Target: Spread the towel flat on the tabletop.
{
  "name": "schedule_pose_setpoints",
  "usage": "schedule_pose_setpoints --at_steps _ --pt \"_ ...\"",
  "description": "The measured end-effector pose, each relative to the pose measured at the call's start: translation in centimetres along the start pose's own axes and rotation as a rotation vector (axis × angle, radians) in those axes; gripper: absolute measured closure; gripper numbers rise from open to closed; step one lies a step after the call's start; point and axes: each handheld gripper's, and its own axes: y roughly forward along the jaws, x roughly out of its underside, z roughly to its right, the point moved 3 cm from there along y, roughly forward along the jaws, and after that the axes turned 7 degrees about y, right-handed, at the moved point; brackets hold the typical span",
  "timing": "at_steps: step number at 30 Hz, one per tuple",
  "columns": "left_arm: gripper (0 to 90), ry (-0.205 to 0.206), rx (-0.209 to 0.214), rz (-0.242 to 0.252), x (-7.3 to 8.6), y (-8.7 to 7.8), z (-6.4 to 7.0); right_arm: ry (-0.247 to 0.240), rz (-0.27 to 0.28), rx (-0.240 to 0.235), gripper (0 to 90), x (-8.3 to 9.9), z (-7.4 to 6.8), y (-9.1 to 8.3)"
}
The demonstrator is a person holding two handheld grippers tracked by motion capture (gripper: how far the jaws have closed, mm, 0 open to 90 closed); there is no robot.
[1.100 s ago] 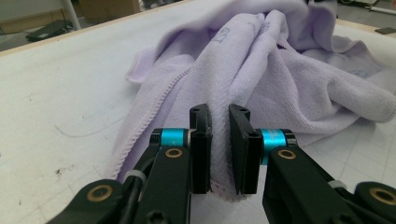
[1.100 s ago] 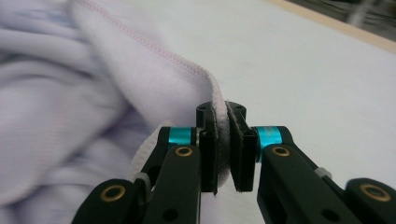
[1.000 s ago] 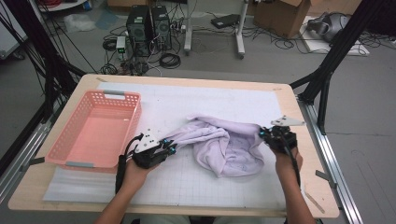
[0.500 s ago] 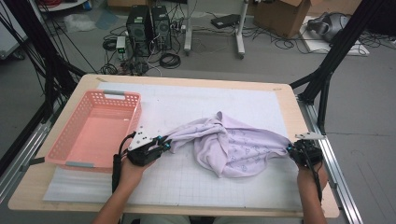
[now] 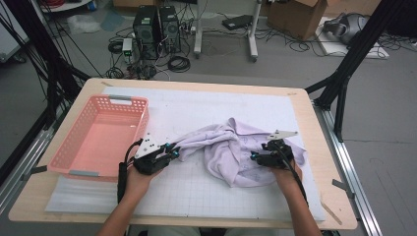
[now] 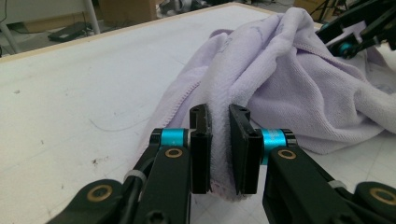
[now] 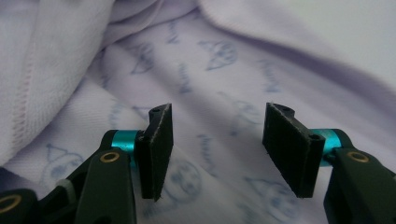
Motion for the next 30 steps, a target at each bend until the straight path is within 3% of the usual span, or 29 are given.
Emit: schedule_pose_setpoints --at_steps 3,4,5,6,10,12,16,17,20,21,22,24,27,30 --pt "79.1 -0.003 0.002 0.000 0.0 0.0 0.0 -0.017 -0.023 -0.009 49.8 0.2 -0.2 0.5" --pt "79.1 -0.004 -0.001 -0.002 0.0 0.0 0.0 -0.004 -0.022 -0.013 70.7 0.4 -0.1 0.2" --pt "79.1 -0.004 0.000 -0.002 0.0 -0.1 0.0 -0.004 -0.022 -0.013 70.7 0.4 -0.1 0.2" --pt "79.1 -0.004 -0.005 -0.002 0.0 -0.1 -0.1 -0.006 -0.034 -0.024 86.8 0.9 -0.1 -0.4" --pt "79.0 -0.006 -0.010 -0.006 0.1 -0.3 -0.2 -0.020 -0.045 -0.008 88.0 1.8 -0.1 -1.5" --pt "79.1 -0.012 -0.016 -0.010 0.2 -0.4 -0.4 -0.033 -0.053 0.011 90.0 3.1 -0.2 -2.9" --pt "79.0 -0.015 -0.021 -0.019 0.3 -0.3 -0.4 -0.024 -0.051 0.030 90.0 4.4 -0.3 -4.7" --pt "79.0 -0.012 -0.022 -0.022 0.4 -0.2 -0.4 -0.023 -0.050 0.034 90.0 5.1 -0.4 -5.8" --pt "79.0 -0.011 -0.022 -0.023 0.3 -0.1 -0.2 -0.035 -0.037 0.026 89.7 5.4 -0.4 -6.6" --pt "79.0 -0.009 -0.022 -0.026 0.3 0.0 -0.2 -0.035 -0.005 0.009 80.4 5.3 -0.3 -7.0" --pt "78.8 -0.008 -0.022 -0.024 0.3 0.0 -0.2 -0.025 0.017 -0.002 69.8 5.1 -0.2 -6.9" --pt "78.9 -0.009 -0.021 -0.022 0.3 0.1 -0.1 0.007 0.041 -0.027 57.3 4.7 -0.4 -6.3" --pt "78.8 -0.008 -0.021 -0.025 0.3 0.2 -0.2 0.001 0.052 -0.026 49.0 3.9 -0.7 -4.6" --pt "78.8 -0.011 -0.020 -0.025 0.4 0.1 -0.2 0.002 0.044 -0.046 47.3 3.3 -1.0 -3.3"
